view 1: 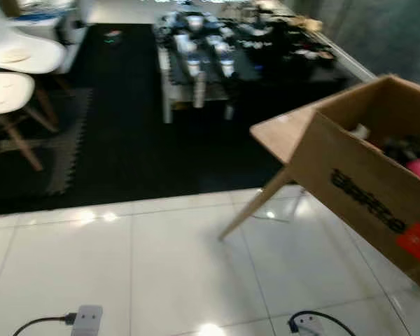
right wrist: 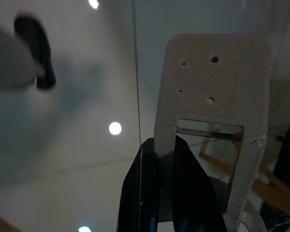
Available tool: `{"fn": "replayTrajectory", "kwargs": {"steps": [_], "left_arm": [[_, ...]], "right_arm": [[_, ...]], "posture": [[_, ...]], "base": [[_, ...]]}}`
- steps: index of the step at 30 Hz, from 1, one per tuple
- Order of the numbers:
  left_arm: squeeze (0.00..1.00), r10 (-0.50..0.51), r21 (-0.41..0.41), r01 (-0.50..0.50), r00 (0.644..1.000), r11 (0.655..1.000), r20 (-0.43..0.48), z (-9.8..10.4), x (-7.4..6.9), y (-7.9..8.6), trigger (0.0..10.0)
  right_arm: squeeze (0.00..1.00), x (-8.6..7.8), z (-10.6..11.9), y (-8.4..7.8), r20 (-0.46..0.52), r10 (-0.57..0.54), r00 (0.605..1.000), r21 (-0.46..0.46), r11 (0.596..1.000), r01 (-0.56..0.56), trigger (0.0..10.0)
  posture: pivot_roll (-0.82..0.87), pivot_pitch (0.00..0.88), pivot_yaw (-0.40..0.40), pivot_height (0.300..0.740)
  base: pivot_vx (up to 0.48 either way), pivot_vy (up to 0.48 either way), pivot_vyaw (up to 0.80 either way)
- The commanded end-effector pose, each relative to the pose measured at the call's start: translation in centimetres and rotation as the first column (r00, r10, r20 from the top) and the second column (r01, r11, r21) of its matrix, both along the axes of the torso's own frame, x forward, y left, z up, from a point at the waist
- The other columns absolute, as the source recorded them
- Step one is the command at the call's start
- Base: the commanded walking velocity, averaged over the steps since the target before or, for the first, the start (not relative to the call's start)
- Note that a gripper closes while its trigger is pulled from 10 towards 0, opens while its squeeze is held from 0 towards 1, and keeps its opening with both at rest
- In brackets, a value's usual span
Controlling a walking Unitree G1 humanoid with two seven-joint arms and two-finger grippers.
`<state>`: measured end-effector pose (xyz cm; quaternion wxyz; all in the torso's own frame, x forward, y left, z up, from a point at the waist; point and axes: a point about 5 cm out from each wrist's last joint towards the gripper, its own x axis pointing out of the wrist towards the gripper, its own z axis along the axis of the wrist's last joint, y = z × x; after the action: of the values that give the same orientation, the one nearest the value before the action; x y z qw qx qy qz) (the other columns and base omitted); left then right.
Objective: Picking trash to rubbish bin
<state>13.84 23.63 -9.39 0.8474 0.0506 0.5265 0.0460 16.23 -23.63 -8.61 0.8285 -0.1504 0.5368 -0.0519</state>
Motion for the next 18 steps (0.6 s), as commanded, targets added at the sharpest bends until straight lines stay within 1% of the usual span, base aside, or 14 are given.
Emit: {"fn": "replayTrajectory", "kwargs": {"steps": [1,3,5,7,8,9,10,11,13,14,15,16,17,18], "left_arm": [[0.00,0.006,0.021,-0.006,1.000,1.000,-0.001,0.1,-0.3,0.8,10.0],[0.00,0.005,0.022,-0.005,1.000,1.000,0.016,0.3,0.2,0.8,10.0],[0.00,0.001,0.032,-0.003,0.998,0.999,0.067,0.9,1.7,1.0,10.0],[0.00,0.001,0.032,-0.003,0.998,0.999,0.067,0.9,1.7,1.0,10.0],[0.00,0.017,0.032,-0.022,0.988,0.999,0.154,2.0,3.9,1.3,10.0],[0.00,0.017,0.032,-0.022,0.988,0.999,0.154,2.0,3.9,1.3,10.0],[0.00,0.040,0.025,-0.048,0.970,0.999,0.238,3.2,5.9,1.7,10.0],[0.00,0.048,0.024,-0.056,0.962,0.998,0.267,3.7,6.6,1.8,10.0],[0.00,0.048,0.024,-0.056,0.962,0.998,0.267,3.7,6.6,1.8,10.0],[0.00,0.044,0.033,-0.056,0.955,0.998,0.293,4.2,7.3,2.0,10.0],[0.00,0.039,0.042,-0.055,0.946,0.998,0.321,4.8,8.1,2.2,10.0],[0.00,0.024,0.053,-0.045,0.938,0.998,0.346,5.4,8.9,2.3,10.0],[0.00,0.013,0.061,-0.038,0.932,0.997,0.362,5.7,9.4,2.3,10.0],[0.00,0.013,0.061,-0.038,0.932,0.997,0.362,5.7,9.4,2.3,10.0]], "right_arm": [[0.00,1.9,0.8,0.1,0.092,-0.010,0.996,0.015,1.000,0.009,10.0],[0.00,3.1,1.4,0.4,0.148,0.001,0.989,0.037,0.999,-0.006,10.0],[0.00,5.8,2.8,1.4,0.264,0.035,0.964,0.100,0.993,-0.064,10.0],[0.00,5.8,2.8,1.4,0.264,0.035,0.964,0.100,0.993,-0.064,10.0],[0.00,8.4,4.5,2.6,0.372,0.087,0.924,0.167,0.973,-0.159,10.0],[0.00,8.4,4.5,2.6,0.372,0.087,0.924,0.167,0.973,-0.159,10.0],[0.00,10.2,6.0,3.6,0.452,0.124,0.884,0.230,0.941,-0.249,10.0],[0.00,10.8,6.5,4.0,0.480,0.134,0.867,0.256,0.924,-0.284,10.0],[0.00,10.8,6.5,4.0,0.480,0.134,0.867,0.256,0.924,-0.284,10.0],[0.00,11.5,7.2,4.7,0.516,0.157,0.842,0.301,0.887,-0.350,10.0],[0.00,12.4,8.2,5.8,0.562,0.180,0.807,0.364,0.822,-0.437,10.0],[0.00,13.3,9.9,7.2,0.633,0.200,0.748,0.428,0.714,-0.554,10.0],[0.00,13.8,11.1,8.1,0.683,0.210,0.700,0.455,0.627,-0.633,10.0],[0.00,13.8,11.1,8.1,0.683,0.210,0.700,0.455,0.627,-0.633,10.0]], "posture": [[0.09,0.098,-0.013,0.740],[0.09,0.099,-0.013,0.740],[0.08,0.099,-0.013,0.740],[0.08,0.099,-0.013,0.740],[0.08,0.099,-0.016,0.740],[0.08,0.099,-0.016,0.740],[0.08,0.098,-0.015,0.740],[0.08,0.098,-0.015,0.740],[0.08,0.098,-0.015,0.740],[0.07,0.098,-0.011,0.740],[0.07,0.096,-0.007,0.740],[0.07,0.094,-0.004,0.740],[0.07,0.094,-0.004,0.740],[0.07,0.094,-0.004,0.740]], "base": [[0.000,0.000,-0.79],[0.000,0.000,-0.79],[0.000,0.000,-0.79],[0.000,0.000,-0.79],[0.000,0.000,-0.79],[0.000,0.000,-0.79],[0.000,0.000,-0.79],[0.000,0.000,-0.79],[0.000,0.000,-0.79],[0.000,0.000,-0.80],[0.000,0.000,-0.58],[0.000,0.000,0.00],[0.000,0.000,0.00],[0.000,0.000,0.00]]}}
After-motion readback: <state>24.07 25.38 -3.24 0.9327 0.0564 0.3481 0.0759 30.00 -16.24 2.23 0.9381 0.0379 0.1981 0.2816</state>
